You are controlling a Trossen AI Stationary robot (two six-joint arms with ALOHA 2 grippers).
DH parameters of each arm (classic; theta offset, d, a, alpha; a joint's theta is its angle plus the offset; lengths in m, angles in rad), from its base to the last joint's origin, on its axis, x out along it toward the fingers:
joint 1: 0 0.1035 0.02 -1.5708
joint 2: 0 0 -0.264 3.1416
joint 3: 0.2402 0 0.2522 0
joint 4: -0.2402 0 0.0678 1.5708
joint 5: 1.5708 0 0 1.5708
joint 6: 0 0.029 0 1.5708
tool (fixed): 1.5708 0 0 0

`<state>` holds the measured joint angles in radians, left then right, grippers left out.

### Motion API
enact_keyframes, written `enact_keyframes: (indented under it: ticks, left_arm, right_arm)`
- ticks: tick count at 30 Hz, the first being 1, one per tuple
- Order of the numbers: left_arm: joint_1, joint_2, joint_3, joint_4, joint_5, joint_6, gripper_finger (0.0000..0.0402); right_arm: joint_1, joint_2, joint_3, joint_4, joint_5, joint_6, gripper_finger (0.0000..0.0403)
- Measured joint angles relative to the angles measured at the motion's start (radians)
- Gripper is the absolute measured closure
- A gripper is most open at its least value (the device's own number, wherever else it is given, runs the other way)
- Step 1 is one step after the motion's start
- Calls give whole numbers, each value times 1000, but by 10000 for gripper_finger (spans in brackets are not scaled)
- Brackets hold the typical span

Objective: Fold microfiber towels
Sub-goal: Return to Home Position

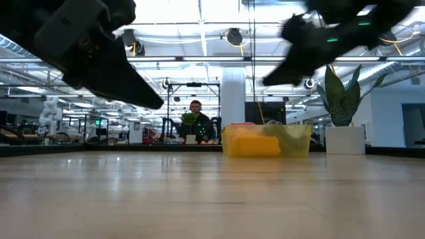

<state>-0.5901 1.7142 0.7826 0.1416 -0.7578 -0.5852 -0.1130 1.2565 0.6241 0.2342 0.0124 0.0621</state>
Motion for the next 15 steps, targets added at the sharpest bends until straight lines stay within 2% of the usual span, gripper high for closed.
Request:
enact_keyframes:
  ticks: [4, 8, 15]
  left_arm:
    - [-3, -21, 0, 25, -6, 82, 289]
    - [33, -113, 0, -6, -7, 160, 289]
    - [119, -314, 0, -54, 35, 309, 289]
  right_arm:
    - [127, -232, -190, -1, 15, 69, 403]
    - [211, -470, -357, -1, 14, 145, 403]
    - [252, -785, -556, 0, 13, 162, 403]
